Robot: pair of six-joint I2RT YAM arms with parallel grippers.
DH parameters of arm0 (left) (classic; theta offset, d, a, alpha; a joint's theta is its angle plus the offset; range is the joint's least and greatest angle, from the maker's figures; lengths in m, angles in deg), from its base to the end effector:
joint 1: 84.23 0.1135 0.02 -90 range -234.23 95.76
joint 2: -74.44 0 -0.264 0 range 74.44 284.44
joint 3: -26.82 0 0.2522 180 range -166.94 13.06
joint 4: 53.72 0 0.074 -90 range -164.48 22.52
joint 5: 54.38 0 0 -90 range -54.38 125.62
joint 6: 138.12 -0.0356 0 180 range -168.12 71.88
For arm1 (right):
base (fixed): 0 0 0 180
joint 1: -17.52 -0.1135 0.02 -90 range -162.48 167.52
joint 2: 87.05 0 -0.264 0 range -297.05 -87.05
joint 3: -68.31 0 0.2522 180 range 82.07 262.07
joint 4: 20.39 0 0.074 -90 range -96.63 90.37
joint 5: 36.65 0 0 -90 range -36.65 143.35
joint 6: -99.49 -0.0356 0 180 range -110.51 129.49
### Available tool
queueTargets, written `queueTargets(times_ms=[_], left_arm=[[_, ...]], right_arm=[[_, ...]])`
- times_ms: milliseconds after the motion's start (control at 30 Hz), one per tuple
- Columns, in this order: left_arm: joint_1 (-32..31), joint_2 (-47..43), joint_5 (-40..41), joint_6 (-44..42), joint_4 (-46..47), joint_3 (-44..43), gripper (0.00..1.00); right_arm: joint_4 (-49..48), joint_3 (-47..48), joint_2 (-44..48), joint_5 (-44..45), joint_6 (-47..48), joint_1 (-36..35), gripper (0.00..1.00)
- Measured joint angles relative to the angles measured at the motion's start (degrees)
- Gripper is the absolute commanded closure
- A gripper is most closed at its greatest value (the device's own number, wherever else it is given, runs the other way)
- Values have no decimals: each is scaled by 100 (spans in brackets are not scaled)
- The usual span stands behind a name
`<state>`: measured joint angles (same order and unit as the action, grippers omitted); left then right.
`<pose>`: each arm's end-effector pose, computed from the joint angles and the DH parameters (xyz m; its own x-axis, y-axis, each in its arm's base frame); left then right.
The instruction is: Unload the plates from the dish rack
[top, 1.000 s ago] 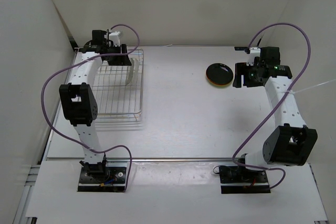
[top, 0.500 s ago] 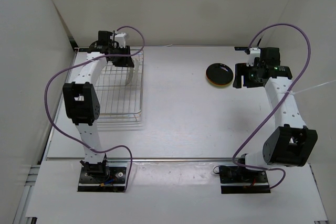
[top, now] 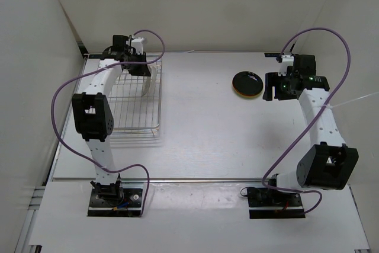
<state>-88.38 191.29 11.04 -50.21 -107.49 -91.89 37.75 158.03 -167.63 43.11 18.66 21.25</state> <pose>0.4547 -0.0478 0.2735 -0.7727 0.0893 -0.6284 0.3502 0.8858 -0.3047 0.2971 -0.0130 0.3317 -0.7351 -0.1092 -0.6691 -0.1717 0.9848 0.0279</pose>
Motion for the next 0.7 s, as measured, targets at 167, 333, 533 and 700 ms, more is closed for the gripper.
queueTargets(times_ms=[167, 333, 533, 700], left_arm=[[0, 0, -20, 42, -9, 0, 88], [-11, 4, -26, 61, -42, 0, 88], [-4, -37, -24, 140, -85, 0, 88], [28, -323, -76, 199, -295, -26, 88]], right_arm=[[0, -2, 35, 33, 2, 0, 25], [-7, -2, 83, 61, 2, 0, 25], [-46, -2, 111, 70, 2, 0, 25], [-68, -4, 146, 70, 2, 0, 25]])
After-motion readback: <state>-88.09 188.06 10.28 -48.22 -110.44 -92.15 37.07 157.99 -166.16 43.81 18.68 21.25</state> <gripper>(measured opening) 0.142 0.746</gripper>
